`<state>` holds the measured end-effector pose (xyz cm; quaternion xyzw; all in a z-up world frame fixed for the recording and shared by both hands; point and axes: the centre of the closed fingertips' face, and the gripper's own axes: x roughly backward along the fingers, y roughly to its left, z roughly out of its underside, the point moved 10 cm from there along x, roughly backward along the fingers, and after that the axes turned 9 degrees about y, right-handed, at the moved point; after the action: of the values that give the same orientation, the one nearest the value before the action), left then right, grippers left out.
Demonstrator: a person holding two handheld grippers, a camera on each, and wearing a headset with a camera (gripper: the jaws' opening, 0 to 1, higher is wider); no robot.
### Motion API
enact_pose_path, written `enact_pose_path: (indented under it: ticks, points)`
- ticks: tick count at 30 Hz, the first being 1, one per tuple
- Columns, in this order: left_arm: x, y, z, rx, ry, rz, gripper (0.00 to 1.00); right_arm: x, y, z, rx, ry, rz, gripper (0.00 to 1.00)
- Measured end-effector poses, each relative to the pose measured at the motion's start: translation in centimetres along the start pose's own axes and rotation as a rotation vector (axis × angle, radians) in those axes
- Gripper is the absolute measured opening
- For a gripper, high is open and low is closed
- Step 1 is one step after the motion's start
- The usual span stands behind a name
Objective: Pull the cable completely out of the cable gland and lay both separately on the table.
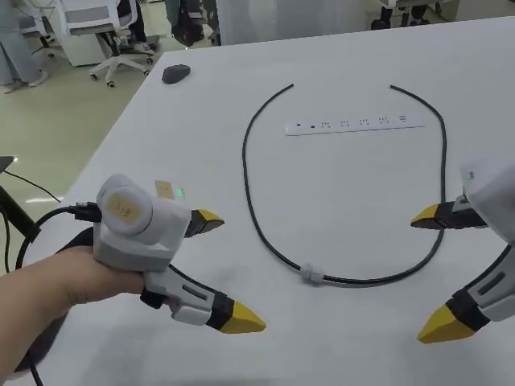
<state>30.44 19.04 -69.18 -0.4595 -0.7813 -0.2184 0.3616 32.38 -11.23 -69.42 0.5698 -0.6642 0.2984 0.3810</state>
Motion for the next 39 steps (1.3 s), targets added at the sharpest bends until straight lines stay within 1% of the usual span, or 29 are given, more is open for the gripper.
enact_pose_path:
  ticks: [5,6,7,8,9,10,12,14,17,23,26,28,31,32,33,35,36,39]
  points:
    - [-0.05,-0.19,0.35,-0.009,0.019,-0.003,1.0,-0.04,0.08,0.12,-0.003,0.002,0.0,0.99]
    - [0.02,-0.15,0.48,-0.018,0.027,-0.011,1.0,-0.05,0.09,0.15,-0.003,0.004,0.002,0.99]
    - [0.19,0.01,0.56,-0.024,0.035,-0.035,1.0,-0.05,0.09,0.17,-0.001,0.005,0.005,0.99]
    - [0.31,-0.05,0.44,-0.014,0.015,-0.035,1.0,-0.04,0.09,0.18,-0.003,0.004,0.005,0.99]
    - [0.37,-0.14,0.25,0.006,-0.016,-0.028,1.0,-0.04,0.09,0.19,-0.005,0.002,0.006,0.99]
    - [0.49,-0.16,0.16,0.027,-0.028,-0.018,1.0,-0.02,0.08,0.17,-0.005,-0.001,0.007,0.99]
    - [0.48,-0.06,0.23,0.015,-0.017,-0.022,1.0,0.0,0.04,0.14,-0.007,-0.003,0.005,0.99]
    - [0.46,0.11,0.47,-0.008,0.011,-0.034,1.0,0.0,-0.02,0.13,-0.007,-0.002,0.009,0.99]
    - [0.45,0.06,0.57,0.008,0.003,-0.024,1.0,-0.03,-0.07,0.12,-0.009,-0.003,0.005,0.99]
    - [0.38,-0.06,0.72,-0.001,0.018,-0.018,1.0,-0.21,-0.12,0.11,-0.008,-0.002,0.003,0.99]
    - [0.35,-0.07,0.73,0.003,0.018,-0.015,1.0,-0.32,-0.06,0.11,-0.008,-0.001,-0.004,0.98]
    - [0.34,-0.11,0.63,-0.004,0.02,-0.015,1.0,-0.39,-0.03,0.3,-0.002,0.016,-0.007,0.98]
    - [0.32,-0.14,0.53,-0.012,0.012,-0.023,1.0,-0.42,0.03,0.37,-0.013,0.011,-0.014,0.98]
    - [0.26,-0.1,0.62,-0.027,0.021,-0.029,1.0,-0.44,0.03,0.37,-0.012,0.011,-0.014,0.98]
    - [0.21,-0.09,0.74,-0.033,0.036,-0.03,1.0,-0.45,0.04,0.35,-0.009,0.012,-0.013,0.98]
    - [0.19,-0.13,0.9,-0.04,0.049,-0.027,1.0,-0.51,0.09,0.31,-0.007,0.012,-0.014,0.98]
    - [0.21,-0.16,0.92,-0.039,0.048,-0.026,1.0,-0.53,0.09,0.3,-0.008,0.011,-0.014,0.98]
    - [0.44,-0.25,0.97,-0.018,0.029,-0.017,1.0,-0.68,0.13,0.32,-0.011,0.007,-0.015,0.97]
